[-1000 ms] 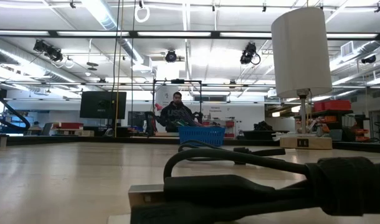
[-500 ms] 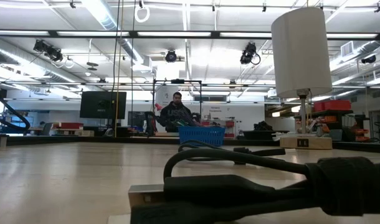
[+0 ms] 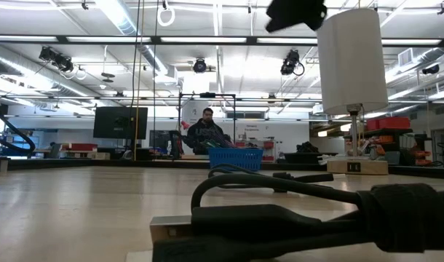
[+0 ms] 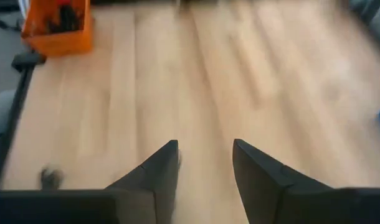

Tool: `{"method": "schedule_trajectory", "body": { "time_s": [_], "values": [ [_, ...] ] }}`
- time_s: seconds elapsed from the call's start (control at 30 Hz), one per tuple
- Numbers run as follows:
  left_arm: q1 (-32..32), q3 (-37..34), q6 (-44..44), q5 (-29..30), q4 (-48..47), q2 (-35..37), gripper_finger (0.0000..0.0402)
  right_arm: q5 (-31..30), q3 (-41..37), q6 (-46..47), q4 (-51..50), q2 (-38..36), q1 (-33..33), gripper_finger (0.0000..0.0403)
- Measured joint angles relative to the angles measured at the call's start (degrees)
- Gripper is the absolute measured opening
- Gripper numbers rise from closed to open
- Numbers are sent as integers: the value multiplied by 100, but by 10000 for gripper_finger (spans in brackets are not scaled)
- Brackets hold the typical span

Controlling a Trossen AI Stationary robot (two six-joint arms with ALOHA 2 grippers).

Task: Pick & Place USB Port
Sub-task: Put the black charger cable into the orange basket

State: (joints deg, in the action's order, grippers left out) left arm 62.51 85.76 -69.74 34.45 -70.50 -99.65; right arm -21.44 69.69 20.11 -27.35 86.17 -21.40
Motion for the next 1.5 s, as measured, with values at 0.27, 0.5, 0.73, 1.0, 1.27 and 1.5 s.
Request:
{"method": "schedule_trajectory", "body": {
  "time_s": [0.27, 0.5, 0.73, 1.0, 1.27, 1.5],
  "values": [
    [-611, 0, 214, 1606, -6, 13, 46, 293, 0, 516, -459, 602, -178, 152],
    [-1149, 0, 787, 1691, 0, 15, 46, 354, 0, 648, -376, 1432, -162, 152],
    [-1389, 0, 807, 1692, 2, 15, 46, 647, 0, 790, -329, 1994, -154, 155],
    [-1419, 0, 805, 1872, 21, 17, 46, 761, 0, 830, -134, 2420, -151, 189],
    [-1419, 0, 801, 1994, 26, 17, 46, 692, 1, 811, 77, 2581, -151, 175],
    [-1419, 0, 790, 2040, 41, 17, 46, 853, 4, 708, 19, 2571, -145, 17]
  ]
}}
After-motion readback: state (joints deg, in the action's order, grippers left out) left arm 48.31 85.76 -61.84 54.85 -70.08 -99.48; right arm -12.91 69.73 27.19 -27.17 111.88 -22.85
